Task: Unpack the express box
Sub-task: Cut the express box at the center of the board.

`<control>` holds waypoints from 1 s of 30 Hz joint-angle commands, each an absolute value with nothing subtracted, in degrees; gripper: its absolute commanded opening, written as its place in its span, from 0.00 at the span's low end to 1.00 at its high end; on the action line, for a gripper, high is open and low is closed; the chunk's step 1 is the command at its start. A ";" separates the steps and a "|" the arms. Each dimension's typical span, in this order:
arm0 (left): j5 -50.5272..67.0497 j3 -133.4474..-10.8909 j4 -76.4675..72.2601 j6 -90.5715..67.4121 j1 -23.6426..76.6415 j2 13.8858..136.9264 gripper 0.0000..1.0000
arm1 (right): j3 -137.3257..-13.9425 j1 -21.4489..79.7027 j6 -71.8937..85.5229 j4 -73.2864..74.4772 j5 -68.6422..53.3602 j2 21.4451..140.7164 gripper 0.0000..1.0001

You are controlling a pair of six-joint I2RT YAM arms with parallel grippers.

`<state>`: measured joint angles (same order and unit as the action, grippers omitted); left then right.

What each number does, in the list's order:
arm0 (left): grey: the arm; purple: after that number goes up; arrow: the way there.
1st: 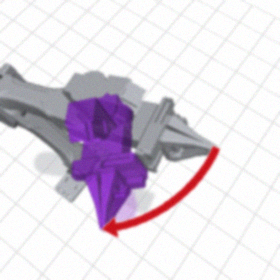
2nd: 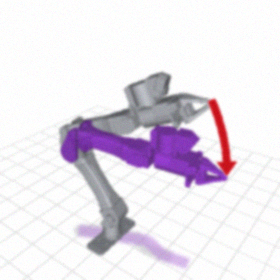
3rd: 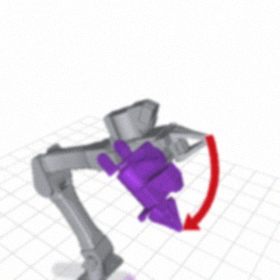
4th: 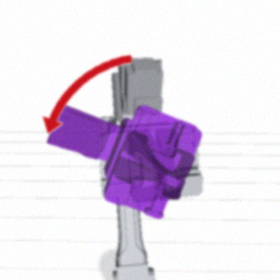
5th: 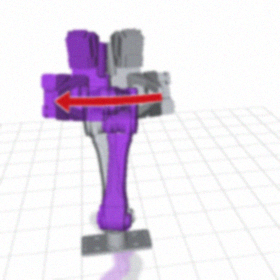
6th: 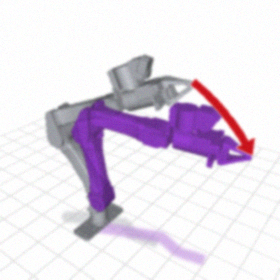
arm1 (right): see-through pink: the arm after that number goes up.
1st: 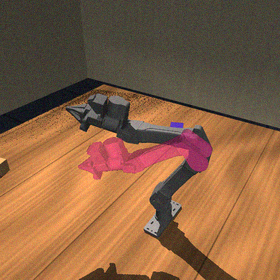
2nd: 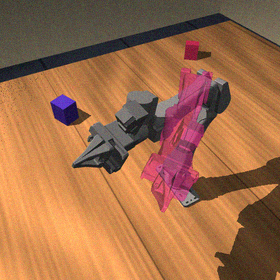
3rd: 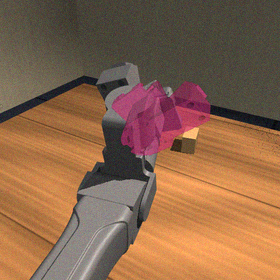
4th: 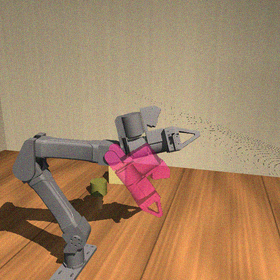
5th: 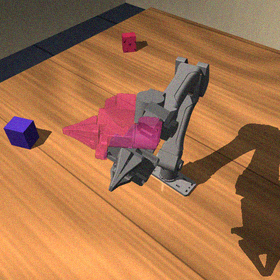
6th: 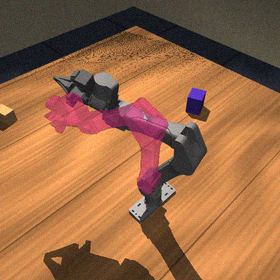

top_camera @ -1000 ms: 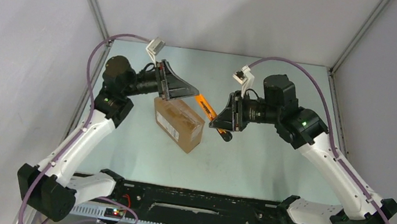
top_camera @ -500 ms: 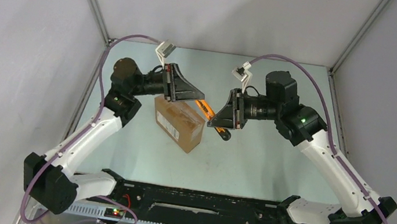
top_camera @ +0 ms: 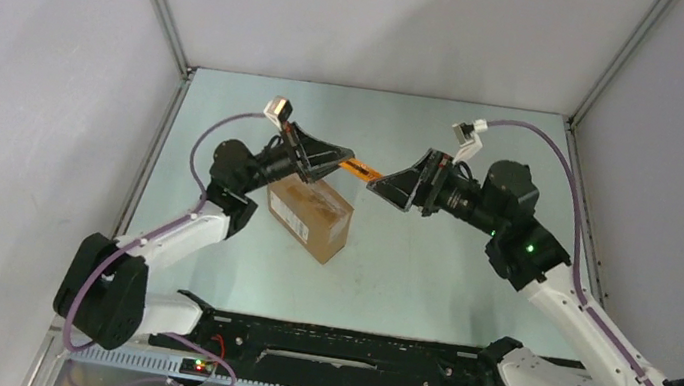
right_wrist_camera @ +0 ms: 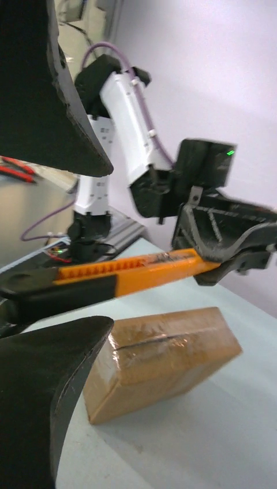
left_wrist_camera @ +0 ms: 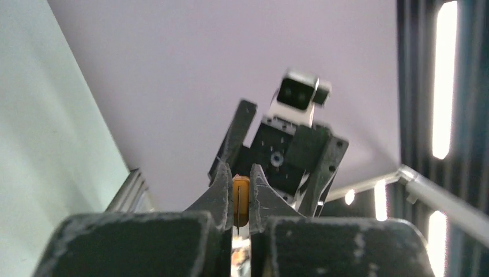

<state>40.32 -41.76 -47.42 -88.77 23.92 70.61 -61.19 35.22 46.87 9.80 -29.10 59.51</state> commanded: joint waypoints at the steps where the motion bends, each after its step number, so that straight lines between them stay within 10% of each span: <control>1: 26.19 -37.19 -61.30 -102.56 24.02 69.75 0.00 | -55.85 39.18 53.45 -6.30 -9.75 55.07 0.92; 15: 15.15 -38.02 -33.00 -102.27 28.60 59.49 0.00 | -57.12 51.94 41.81 -19.37 24.75 63.87 0.78; 30: 13.87 -39.94 -31.72 -98.64 29.88 59.44 0.00 | -61.42 48.01 48.68 -17.80 12.71 67.70 0.34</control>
<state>12.69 -36.97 -31.62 -101.54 28.91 59.13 -57.67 49.17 45.32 -15.11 18.06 67.37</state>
